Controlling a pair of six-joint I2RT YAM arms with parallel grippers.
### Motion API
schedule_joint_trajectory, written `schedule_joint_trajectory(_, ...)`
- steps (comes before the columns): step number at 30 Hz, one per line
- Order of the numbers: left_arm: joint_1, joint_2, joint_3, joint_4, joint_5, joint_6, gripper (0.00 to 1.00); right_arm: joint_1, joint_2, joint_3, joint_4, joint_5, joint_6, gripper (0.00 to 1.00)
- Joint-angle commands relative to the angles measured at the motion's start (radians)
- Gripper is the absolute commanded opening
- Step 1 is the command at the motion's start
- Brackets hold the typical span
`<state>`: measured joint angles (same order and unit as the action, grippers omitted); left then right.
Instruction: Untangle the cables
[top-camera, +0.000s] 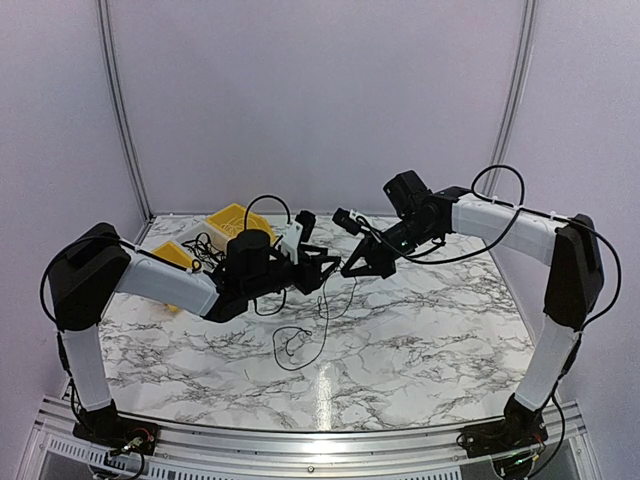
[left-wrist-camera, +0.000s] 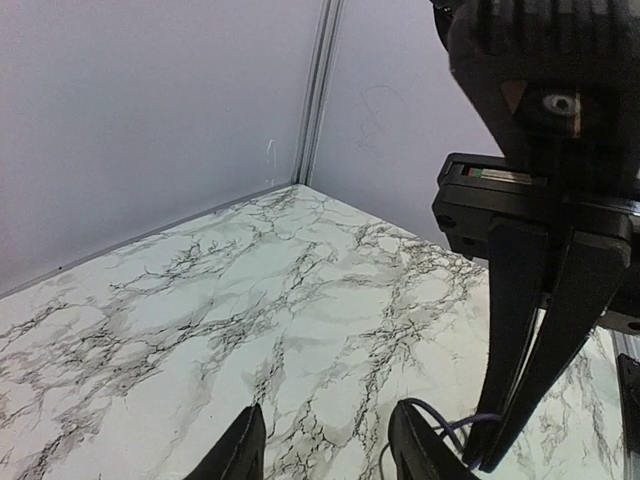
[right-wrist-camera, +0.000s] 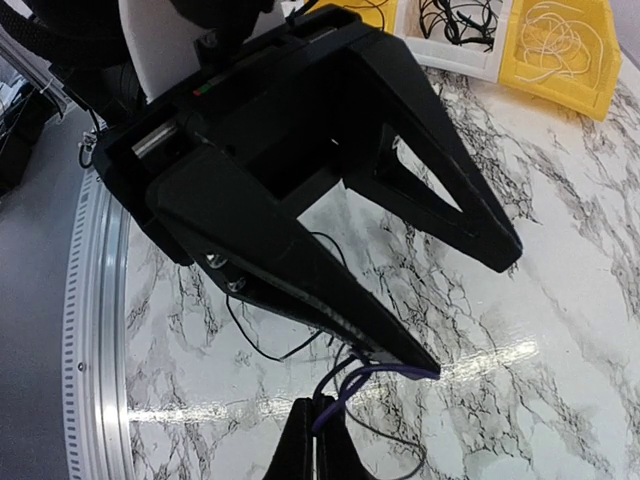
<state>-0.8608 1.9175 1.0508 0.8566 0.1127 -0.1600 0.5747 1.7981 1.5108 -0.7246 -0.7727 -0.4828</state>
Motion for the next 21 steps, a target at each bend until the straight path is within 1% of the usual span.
schedule_joint_trajectory(1, -0.013, -0.006, -0.042, 0.096, 0.059, 0.060, 0.47, 0.014, 0.011, 0.043, -0.018, 0.001, -0.003, 0.00)
schedule_joint_trajectory(6, -0.015, -0.046, -0.106, 0.107, 0.101, 0.119, 0.49, 0.014, 0.012, 0.040, -0.015, 0.004, -0.006, 0.00)
schedule_joint_trajectory(10, -0.016, -0.072, -0.137, 0.110, 0.059, 0.147, 0.49, 0.014, 0.014, 0.040, -0.018, 0.012, -0.009, 0.00)
schedule_joint_trajectory(14, -0.021, -0.053, -0.102, 0.113, -0.010, 0.132, 0.47, 0.021, 0.028, 0.038, -0.022, 0.026, -0.019, 0.00)
schedule_joint_trajectory(21, -0.021, -0.005, -0.032, 0.112, -0.036, 0.115, 0.40, 0.044, 0.018, 0.025, -0.036, 0.045, -0.040, 0.00)
